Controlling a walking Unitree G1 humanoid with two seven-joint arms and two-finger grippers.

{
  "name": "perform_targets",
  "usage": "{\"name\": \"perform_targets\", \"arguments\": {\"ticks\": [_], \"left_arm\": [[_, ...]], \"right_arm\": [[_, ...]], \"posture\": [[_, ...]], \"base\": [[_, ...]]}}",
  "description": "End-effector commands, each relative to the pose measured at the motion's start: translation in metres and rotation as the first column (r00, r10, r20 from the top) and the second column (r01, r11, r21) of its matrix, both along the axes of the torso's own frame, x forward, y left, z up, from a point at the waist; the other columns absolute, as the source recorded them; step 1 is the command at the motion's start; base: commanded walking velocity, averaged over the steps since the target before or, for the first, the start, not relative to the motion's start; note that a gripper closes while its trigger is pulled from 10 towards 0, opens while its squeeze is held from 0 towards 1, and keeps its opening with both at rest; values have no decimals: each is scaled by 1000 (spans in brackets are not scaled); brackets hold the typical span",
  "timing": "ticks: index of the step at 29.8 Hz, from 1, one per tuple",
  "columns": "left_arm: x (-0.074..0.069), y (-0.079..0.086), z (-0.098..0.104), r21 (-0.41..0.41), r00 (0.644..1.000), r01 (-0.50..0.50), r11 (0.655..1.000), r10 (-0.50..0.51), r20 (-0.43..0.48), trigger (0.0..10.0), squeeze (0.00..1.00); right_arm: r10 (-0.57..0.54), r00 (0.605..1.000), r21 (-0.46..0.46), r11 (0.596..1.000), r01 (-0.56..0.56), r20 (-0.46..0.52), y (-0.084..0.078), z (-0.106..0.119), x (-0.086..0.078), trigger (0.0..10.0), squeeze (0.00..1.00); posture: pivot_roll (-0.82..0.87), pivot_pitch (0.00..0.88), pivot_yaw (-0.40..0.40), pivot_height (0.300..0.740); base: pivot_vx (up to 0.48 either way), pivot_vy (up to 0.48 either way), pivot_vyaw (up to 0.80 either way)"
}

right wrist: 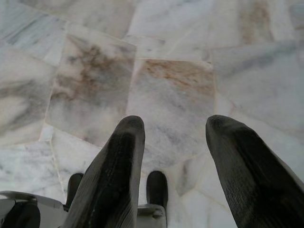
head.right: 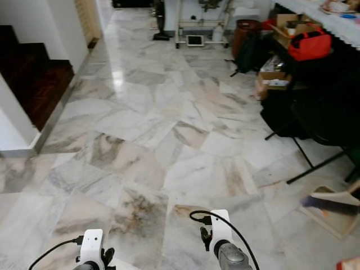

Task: Setting the table

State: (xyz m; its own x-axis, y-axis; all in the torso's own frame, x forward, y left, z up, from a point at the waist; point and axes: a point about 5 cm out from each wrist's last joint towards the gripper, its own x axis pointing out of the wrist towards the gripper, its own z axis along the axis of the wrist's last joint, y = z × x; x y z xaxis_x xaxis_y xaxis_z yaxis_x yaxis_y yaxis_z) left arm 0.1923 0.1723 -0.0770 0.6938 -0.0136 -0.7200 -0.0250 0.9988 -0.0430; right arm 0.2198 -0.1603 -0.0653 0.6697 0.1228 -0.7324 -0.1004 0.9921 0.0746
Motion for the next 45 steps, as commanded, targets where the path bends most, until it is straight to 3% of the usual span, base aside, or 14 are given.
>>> {"name": "perform_targets", "arguments": {"ticks": [1, 9, 45], "left_arm": [[-3, 2, -2, 15, 1000, 0, 1000, 0, -8, 10000, 0], [-6, 2, -3, 48, 999, 27, 999, -26, -20, 10000, 0], [-10, 3, -5, 50, 999, 19, 999, -18, -27, 10000, 0]], "right_arm": [[6, 1000, -5, 1000, -6, -3, 1, 1, 2, 10000, 0], [10, 1000, -3, 1000, -10, -8, 3, 0, 0, 10000, 0], [10, 1000, -3, 1000, -10, -21, 4, -2, -3, 10000, 0]], "posture": [[96, 0, -32, 740], [96, 0, -31, 740], [96, 0, -30, 740]], "base": [[0, 0, -756], [0, -155, -754], [0, -89, -755]]}}
